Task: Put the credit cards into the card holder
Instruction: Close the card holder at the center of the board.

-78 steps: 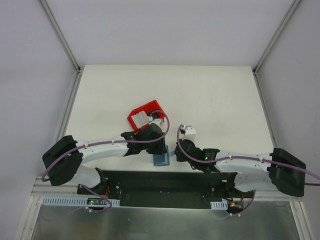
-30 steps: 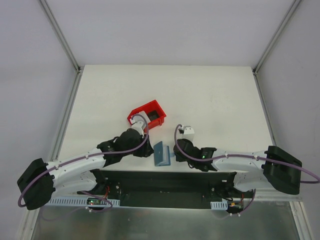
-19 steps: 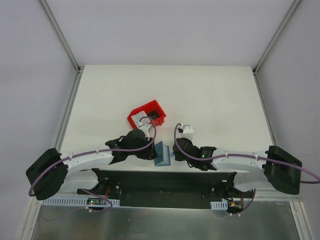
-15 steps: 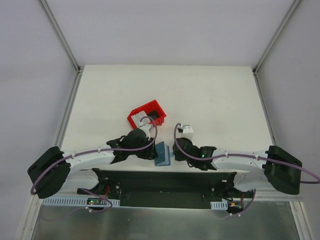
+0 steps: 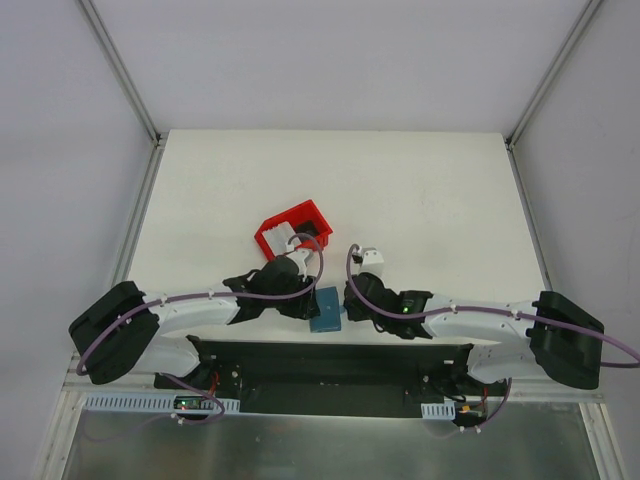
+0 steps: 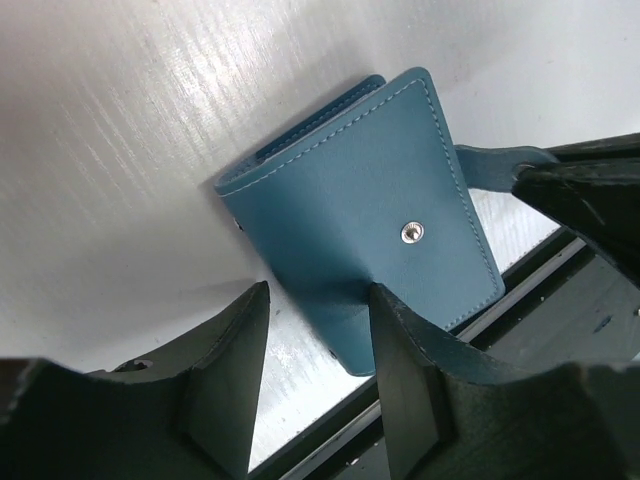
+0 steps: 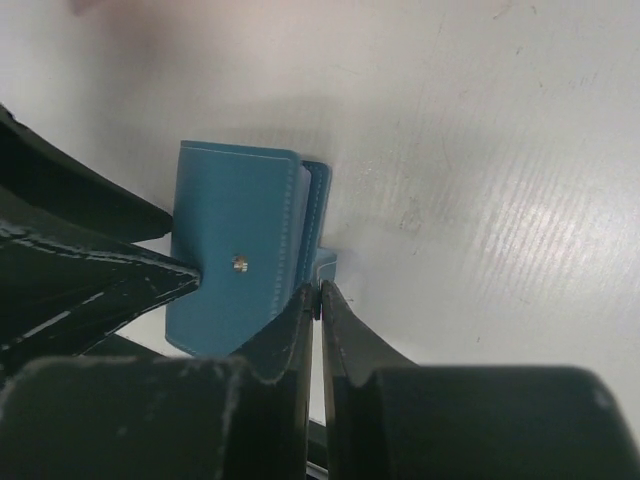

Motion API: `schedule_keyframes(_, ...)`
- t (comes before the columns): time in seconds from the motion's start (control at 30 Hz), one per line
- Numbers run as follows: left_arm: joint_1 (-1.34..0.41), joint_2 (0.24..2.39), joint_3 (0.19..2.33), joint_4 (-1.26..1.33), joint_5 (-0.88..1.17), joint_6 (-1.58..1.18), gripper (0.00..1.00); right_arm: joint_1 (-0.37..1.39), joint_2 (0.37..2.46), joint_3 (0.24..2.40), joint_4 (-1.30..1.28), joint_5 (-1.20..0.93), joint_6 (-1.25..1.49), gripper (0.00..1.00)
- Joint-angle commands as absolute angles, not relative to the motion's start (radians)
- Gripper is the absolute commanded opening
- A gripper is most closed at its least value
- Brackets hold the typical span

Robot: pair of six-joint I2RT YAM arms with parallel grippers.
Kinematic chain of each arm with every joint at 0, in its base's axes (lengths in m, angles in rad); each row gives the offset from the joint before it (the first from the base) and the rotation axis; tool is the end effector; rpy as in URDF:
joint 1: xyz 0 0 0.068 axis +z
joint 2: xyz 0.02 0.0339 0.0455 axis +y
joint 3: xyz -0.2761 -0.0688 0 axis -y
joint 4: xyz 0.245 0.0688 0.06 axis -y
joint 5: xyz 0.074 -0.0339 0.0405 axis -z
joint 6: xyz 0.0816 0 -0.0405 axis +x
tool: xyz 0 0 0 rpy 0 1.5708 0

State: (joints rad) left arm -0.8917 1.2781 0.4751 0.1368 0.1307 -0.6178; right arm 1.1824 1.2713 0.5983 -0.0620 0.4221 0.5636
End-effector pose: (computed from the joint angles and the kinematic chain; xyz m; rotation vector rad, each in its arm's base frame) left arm 0.1647 -0.2210 0.1475 0.4049 2.3766 -0.9170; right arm 0.1361 0.2443 0.1720 -0.4831 2.2172 0.4577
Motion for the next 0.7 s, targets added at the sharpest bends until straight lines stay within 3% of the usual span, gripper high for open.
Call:
schedule_keyframes(0.0,-0.910,1.313,0.479,0.150,0.118,-0.600,0.43,1.181,1.276,0.650,-0.058,0.396,0.545,0.08)
schedule_keyframes(0.67,-0.931,1.319,0.437,0.158,0.040,-0.683,0.41,1.213,1.454,0.729,-0.005,0.330,0.581,0.08)
